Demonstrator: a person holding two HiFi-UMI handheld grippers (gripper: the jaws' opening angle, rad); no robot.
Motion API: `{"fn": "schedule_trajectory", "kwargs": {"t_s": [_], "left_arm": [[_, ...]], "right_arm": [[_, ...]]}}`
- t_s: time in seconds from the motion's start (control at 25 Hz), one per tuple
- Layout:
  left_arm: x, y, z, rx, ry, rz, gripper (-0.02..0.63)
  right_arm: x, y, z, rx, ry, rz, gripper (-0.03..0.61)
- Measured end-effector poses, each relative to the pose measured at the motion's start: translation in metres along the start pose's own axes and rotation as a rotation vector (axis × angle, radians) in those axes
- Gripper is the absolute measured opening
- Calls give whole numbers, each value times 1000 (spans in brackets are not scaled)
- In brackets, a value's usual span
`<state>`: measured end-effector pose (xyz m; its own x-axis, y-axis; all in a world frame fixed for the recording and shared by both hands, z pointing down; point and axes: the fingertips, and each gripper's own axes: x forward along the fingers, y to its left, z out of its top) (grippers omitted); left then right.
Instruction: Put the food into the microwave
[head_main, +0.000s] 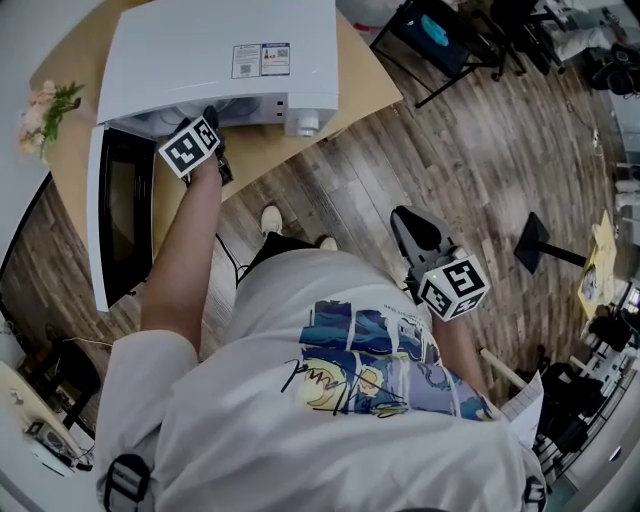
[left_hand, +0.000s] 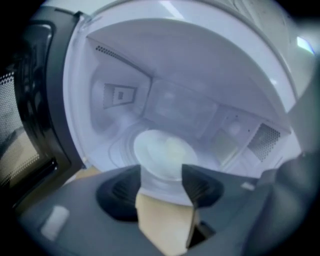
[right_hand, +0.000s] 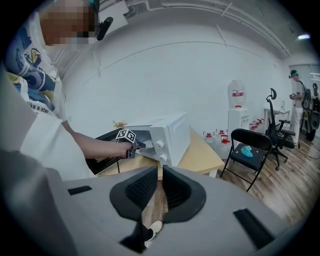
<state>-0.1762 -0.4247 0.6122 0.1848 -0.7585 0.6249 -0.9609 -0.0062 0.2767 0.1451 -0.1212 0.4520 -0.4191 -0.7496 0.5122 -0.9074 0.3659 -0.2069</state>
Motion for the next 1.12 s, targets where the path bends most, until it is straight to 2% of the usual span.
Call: {"fn": "schedule_trajectory", "kwargs": {"t_s": [0.32,0.52,0.64,0.8,1.0,1.12], "left_arm": [[-43,-15,-16,27,-30,-12,258],[-78,-26,-33,61,-39,-27,231],[-98,-36,-46,70,-36,-56,178],[-125,-53,-66,89,-31,-101,70],[-160,-67,-87,126,-32,-122,17],[-181,-82,-94,128,-46,-172,9]], "right_arm": [[-13,-5,-10,-18,-13,61,25],[-18,-6,-15,-34,-22,116,23],[-22,-6,-19,-41,-22,151,21],[-24,-6,-23,-53,-22,194,20],[-29,-3,-27,-64,-27,258,17],[-31,-2,-30,-85,-22,295,17]]}}
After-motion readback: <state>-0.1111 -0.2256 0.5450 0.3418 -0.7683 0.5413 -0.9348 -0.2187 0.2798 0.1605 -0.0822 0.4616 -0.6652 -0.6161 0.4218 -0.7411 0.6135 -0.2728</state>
